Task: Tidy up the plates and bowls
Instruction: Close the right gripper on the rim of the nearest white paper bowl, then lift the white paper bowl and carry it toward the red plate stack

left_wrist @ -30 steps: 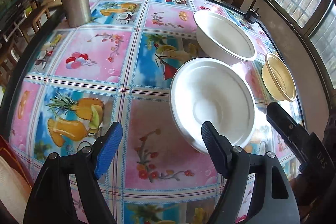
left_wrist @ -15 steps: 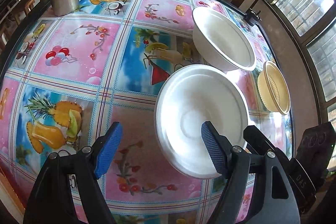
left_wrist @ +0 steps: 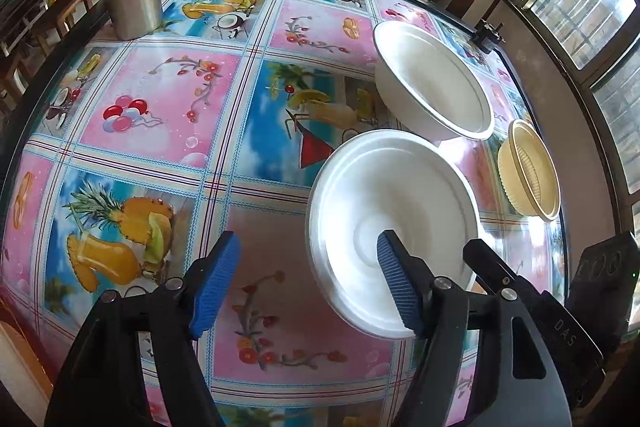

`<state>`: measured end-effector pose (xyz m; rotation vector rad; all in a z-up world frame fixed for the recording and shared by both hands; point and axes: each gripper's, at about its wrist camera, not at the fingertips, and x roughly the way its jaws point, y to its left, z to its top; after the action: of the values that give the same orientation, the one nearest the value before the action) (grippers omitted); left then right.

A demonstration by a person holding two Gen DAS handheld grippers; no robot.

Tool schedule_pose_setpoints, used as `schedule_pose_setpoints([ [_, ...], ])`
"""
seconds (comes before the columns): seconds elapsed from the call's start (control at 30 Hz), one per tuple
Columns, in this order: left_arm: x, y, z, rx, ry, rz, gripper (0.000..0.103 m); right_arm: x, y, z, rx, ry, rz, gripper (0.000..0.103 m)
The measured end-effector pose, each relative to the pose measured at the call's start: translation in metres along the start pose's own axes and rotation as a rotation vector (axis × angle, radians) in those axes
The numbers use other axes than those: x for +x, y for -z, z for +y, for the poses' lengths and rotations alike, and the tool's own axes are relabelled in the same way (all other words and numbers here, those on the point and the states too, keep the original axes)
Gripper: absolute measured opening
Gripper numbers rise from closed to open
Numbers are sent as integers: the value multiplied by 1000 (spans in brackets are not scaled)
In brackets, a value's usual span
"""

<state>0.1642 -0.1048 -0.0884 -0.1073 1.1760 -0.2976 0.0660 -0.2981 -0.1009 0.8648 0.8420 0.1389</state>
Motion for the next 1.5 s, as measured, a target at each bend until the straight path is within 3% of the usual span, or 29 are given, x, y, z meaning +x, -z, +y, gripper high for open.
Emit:
schedule_pose_setpoints([
  [0.57, 3, 7, 4, -10, 29, 15, 14, 5, 0, -2, 7, -6, 14, 10],
  [0.73, 2, 9, 2, 1, 32, 9, 10, 7, 0, -2, 11, -12, 18, 9],
  [1.5, -19, 36, 13, -15, 18, -6, 11, 1, 9, 1, 37, -60, 25, 7],
])
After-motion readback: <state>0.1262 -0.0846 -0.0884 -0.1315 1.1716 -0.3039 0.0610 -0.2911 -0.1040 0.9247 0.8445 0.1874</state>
